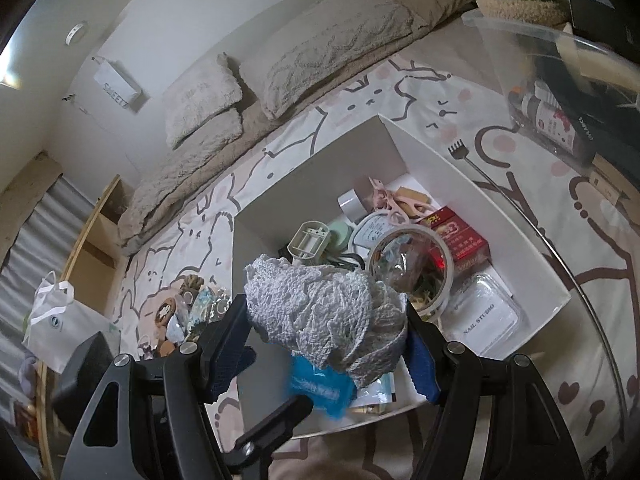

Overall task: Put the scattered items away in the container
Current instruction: 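Lower blue packet into box and open left gripper while right holds lace bundle, then lower white lace bundle into the box and open right gripper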

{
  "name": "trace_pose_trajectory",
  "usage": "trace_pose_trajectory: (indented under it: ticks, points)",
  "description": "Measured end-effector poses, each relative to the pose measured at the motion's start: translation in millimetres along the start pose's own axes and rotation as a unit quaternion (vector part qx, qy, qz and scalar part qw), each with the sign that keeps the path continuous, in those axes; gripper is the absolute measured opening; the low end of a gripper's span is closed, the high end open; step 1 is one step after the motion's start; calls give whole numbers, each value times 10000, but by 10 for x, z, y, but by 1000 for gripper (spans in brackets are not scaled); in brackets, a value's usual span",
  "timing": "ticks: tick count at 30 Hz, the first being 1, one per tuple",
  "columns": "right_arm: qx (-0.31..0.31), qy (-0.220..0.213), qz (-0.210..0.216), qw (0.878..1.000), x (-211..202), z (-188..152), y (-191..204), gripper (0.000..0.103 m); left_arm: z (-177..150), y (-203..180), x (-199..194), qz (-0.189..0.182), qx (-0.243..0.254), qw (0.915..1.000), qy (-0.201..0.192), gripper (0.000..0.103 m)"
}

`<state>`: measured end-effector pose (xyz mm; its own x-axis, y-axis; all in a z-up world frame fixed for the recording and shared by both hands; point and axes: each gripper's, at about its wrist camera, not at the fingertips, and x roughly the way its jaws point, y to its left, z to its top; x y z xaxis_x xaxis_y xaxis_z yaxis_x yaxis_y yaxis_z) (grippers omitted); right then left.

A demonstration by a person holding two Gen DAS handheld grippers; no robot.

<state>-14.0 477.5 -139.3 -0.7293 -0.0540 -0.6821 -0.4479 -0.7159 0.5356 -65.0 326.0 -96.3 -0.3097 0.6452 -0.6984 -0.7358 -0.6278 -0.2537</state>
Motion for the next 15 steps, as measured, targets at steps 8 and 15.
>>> trace_pose_trajectory:
  ticks: [8, 15]
  points:
    - [-16, -23, -75, 10000, 5, -13, 32, 71, 16, 90, -125, -92, -206, 9997, -118, 82]
    - [-208, 5, -433, 9988, 75, -41, 38, 71, 23, 216, -310, -68, -386, 9988, -307, 82]
